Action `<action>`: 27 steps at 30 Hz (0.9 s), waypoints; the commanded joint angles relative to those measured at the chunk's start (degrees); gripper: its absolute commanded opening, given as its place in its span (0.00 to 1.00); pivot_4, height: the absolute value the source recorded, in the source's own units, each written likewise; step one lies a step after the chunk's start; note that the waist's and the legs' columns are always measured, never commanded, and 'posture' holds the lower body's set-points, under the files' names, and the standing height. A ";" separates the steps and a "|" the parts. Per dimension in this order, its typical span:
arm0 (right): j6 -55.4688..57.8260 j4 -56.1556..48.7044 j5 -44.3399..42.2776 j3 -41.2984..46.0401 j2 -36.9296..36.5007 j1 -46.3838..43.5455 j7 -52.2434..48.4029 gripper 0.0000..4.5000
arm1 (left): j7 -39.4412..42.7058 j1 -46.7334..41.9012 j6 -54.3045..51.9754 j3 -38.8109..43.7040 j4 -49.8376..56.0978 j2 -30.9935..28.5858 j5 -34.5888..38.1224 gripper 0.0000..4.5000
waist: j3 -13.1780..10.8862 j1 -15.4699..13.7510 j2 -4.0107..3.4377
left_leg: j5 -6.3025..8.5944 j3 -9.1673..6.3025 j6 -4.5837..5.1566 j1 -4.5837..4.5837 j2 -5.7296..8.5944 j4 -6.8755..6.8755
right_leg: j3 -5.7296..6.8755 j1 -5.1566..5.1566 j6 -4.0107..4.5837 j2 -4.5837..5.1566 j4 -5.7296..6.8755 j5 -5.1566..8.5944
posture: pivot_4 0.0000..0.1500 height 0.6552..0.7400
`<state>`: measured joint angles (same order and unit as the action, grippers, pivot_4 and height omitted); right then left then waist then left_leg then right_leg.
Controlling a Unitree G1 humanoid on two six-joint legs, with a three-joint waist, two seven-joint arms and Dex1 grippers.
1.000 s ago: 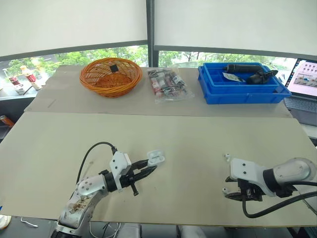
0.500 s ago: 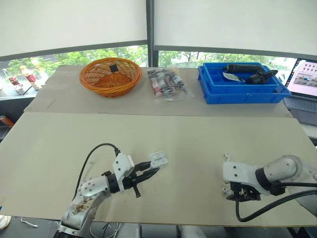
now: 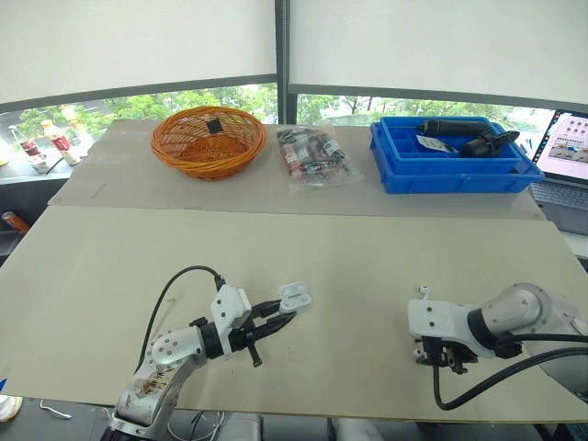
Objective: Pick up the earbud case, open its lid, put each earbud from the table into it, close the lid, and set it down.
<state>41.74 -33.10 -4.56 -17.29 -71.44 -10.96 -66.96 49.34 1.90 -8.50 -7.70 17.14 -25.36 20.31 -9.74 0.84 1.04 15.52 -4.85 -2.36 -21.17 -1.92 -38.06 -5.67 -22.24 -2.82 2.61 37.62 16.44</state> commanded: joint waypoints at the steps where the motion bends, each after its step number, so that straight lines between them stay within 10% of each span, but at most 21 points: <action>1: 0.99 -0.98 -0.35 0.01 0.37 0.11 -0.48 0.13 | 0.18 -0.26 1.60 -0.09 0.71 0.11 -0.08 0.11 | 0.00 0.02 0.00 | 0.00 0.00 0.00 0.00 0.00 0.00 | 0.00 0.00 0.00 0.00 0.00 0.00 | 1.00 0.86; 16: 12.13 -5.01 -16.79 17.51 7.78 1.07 2.05 0.07 | 0.17 -0.96 1.17 -0.06 0.62 0.93 1.36 0.11 | 0.00 0.12 0.00 | 0.00 -0.01 0.00 -0.01 -0.01 0.00 | 0.00 0.00 0.01 -0.02 0.02 0.00 | 1.00 0.86; 27: 28.57 -9.00 -43.35 35.05 52.35 -14.62 32.15 0.07 | -6.70 -11.20 -9.59 0.89 1.70 8.92 8.41 0.11 | -0.02 0.06 0.05 | 0.00 -0.11 0.00 -0.15 0.02 -0.02 | 0.06 -0.08 0.02 -0.03 0.07 -0.02 | 1.00 0.86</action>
<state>70.99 -40.15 -45.22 15.79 -21.35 -24.44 -39.66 43.66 -8.11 -16.82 -7.52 16.87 -17.00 26.85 -9.76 0.90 1.09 15.52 -4.95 -2.36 -21.31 -1.91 -38.07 -5.61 -22.34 -2.80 2.58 37.72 16.41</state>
